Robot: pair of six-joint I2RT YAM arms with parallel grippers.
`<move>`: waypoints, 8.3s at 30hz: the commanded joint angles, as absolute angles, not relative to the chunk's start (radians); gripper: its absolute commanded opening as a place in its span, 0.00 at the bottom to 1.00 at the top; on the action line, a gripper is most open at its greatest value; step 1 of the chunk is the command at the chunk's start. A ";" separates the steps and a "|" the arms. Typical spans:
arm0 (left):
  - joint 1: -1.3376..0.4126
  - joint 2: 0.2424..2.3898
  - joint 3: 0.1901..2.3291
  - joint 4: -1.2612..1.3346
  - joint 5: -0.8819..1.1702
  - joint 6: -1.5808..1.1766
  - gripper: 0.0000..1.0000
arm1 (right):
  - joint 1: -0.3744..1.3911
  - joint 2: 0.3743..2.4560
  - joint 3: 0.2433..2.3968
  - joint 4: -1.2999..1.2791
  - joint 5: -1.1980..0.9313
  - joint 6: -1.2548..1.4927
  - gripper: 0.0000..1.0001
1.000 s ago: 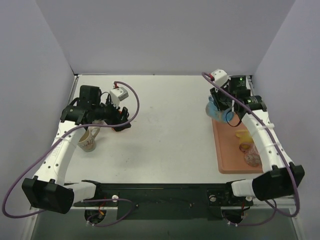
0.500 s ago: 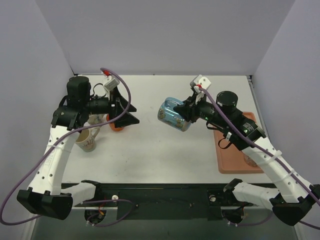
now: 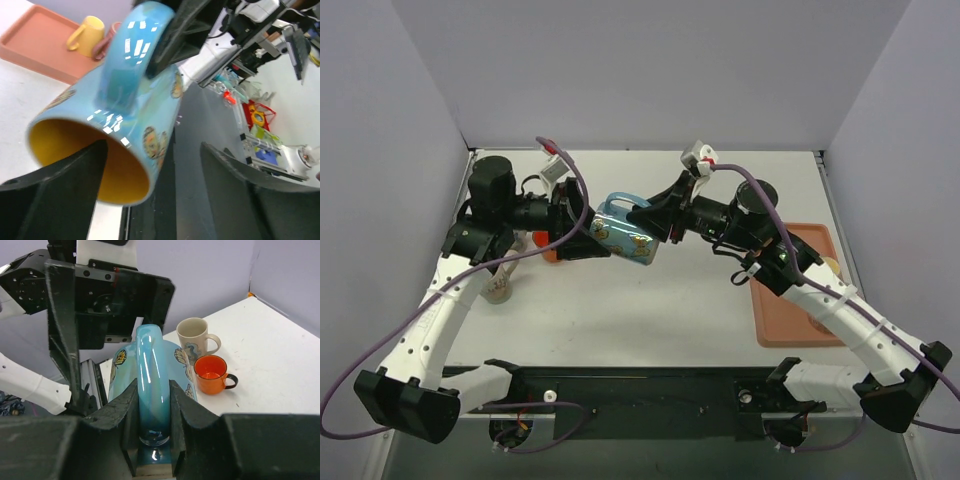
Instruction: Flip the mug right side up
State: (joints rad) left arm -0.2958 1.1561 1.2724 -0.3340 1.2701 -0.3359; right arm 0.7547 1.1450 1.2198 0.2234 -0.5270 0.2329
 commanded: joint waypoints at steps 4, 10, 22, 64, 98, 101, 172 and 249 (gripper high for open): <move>-0.321 1.150 1.258 -0.172 1.300 -0.474 0.13 | 0.759 1.201 1.249 0.505 -0.563 0.291 0.00; -0.187 1.172 1.348 -0.527 1.197 -0.312 0.00 | 0.715 1.272 1.244 0.364 -0.540 0.252 0.31; -0.368 1.204 1.244 -1.020 0.093 0.212 0.00 | 0.695 1.224 1.154 -0.049 -0.051 0.017 0.89; -0.184 1.181 1.227 -0.881 0.321 0.367 0.61 | 0.293 1.639 1.486 -0.837 0.396 -0.474 0.60; -0.179 1.173 1.201 -0.864 0.408 0.304 0.61 | 0.055 2.037 1.411 -0.923 0.495 -0.584 0.16; -0.178 1.173 1.203 -0.865 0.414 0.307 0.61 | 0.071 2.016 1.419 -0.922 0.506 -0.591 0.02; -0.321 1.290 1.566 -0.980 0.908 0.333 0.86 | 0.660 1.287 1.095 0.770 -0.723 0.431 0.00; -0.408 1.437 1.510 -0.888 0.267 0.291 0.64 | 0.201 1.351 1.240 -0.902 0.181 -0.466 0.95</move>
State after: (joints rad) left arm -0.4690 1.4967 1.6123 -0.9356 0.2131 0.2668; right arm 0.2035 1.3224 1.2217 -0.7364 0.1257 -0.3988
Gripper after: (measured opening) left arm 0.637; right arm 0.935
